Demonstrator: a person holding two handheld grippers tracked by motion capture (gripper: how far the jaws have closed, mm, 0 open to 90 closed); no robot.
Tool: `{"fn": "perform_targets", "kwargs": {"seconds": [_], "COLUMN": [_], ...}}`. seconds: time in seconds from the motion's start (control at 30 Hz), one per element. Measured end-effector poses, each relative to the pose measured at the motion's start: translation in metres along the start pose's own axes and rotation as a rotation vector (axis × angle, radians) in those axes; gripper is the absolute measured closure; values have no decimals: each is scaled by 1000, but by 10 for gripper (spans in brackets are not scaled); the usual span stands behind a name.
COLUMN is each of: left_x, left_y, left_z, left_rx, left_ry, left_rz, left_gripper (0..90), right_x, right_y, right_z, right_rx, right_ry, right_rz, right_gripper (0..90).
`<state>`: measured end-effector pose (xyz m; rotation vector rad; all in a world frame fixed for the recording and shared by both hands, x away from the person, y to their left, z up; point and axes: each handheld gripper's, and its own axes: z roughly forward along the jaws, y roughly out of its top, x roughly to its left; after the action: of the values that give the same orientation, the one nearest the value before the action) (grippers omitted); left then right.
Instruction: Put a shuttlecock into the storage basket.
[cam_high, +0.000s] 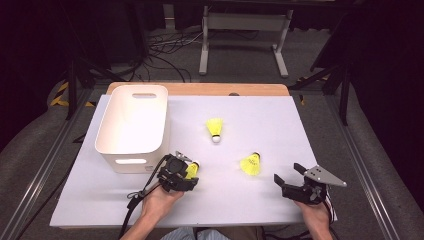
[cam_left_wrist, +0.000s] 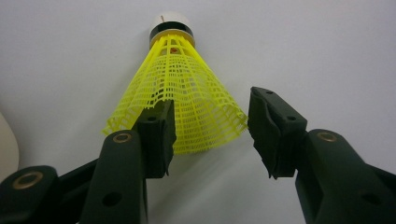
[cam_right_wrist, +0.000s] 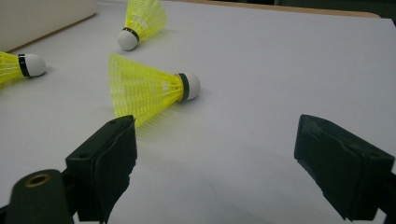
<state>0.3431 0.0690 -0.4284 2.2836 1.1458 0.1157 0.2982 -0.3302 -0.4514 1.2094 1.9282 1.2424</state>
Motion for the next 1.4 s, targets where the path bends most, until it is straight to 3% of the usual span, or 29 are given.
{"fn": "perform_targets", "kwargs": {"seconds": [0.83, 1.23, 1.4], "left_x": [4, 4, 4], "left_y": [5, 6, 6], "left_z": [15, 16, 14], "left_rx": [8, 12, 16], "left_ry": [8, 39, 51], "left_rz": [-21, -24, -21], "left_gripper": [720, 861, 880], "right_x": [0, 0, 1], "right_y": [0, 0, 0], "right_z": [1, 1, 1], "right_rx": [7, 9, 10], "right_ry": [6, 7, 6], "right_rz": [-4, -5, -5], "right_gripper": [140, 140, 140]}}
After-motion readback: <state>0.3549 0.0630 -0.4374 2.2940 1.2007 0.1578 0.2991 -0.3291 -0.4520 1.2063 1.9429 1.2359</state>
